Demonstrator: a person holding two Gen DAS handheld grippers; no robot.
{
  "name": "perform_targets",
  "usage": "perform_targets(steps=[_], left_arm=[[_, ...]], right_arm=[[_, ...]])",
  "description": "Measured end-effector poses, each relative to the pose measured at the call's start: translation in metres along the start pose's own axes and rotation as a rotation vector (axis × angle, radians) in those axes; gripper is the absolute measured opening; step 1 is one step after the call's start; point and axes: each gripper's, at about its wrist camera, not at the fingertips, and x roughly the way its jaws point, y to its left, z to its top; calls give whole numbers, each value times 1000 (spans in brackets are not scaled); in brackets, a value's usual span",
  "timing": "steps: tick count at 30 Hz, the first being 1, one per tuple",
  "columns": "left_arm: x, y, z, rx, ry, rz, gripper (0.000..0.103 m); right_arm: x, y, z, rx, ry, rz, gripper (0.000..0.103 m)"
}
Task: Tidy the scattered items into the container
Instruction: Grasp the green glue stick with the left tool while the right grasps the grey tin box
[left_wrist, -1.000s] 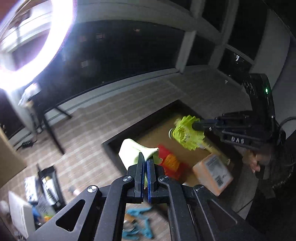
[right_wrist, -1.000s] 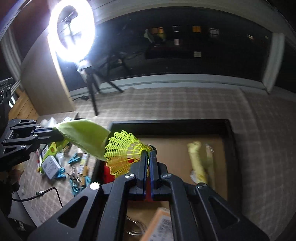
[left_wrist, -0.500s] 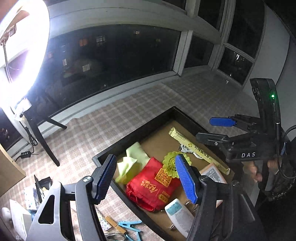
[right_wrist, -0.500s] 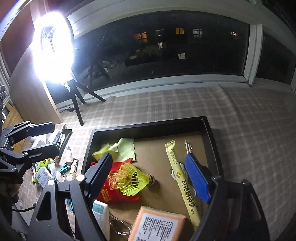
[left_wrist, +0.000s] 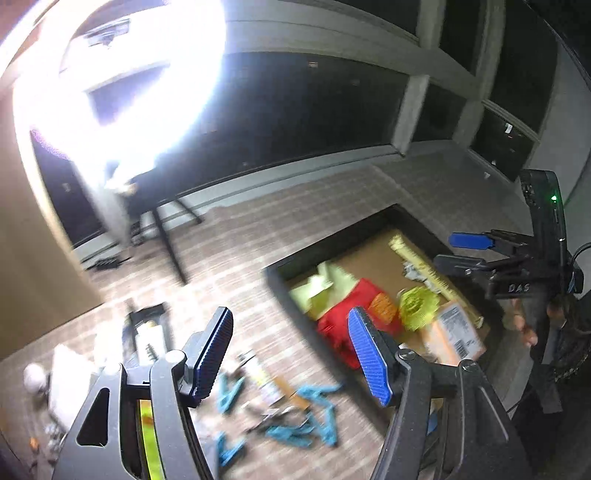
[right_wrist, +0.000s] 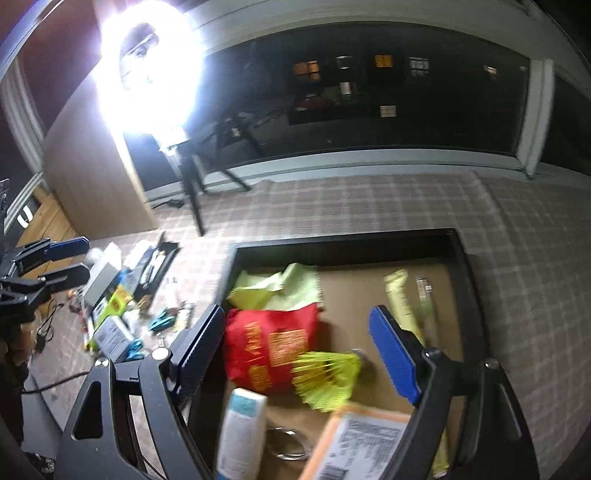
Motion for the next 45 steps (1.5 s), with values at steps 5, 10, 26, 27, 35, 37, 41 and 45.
perform_targets(steps=[5,10,26,27,35,37,41,45], left_arm=[[-36,44,-44,-52,16,115,62],[-66,86,-102,-112,62,187,59],[-45,94,-256,-65,273,68,44],[-41,93,-260,-62,280,54,44],[-20,96,-275,-56,300,25,33],[-17,96,-276,-54,303,11,33],[-12,93,-279,-36,315,9,33],[-7,93,-281,-41,322,-1,30]], right_arm=[[8,44,-10,-85,46,61,80],[14,101,-32,-172,90,139,80],[87,279,-73,-508,226,264,80],[93,284,-75,-519,238,267,80],[135,316,-81,-619,266,220,80],[144,320,-80,-628,272,224,80],[161,328,-76,-645,285,212,80],[172,333,-77,-642,307,234,80]])
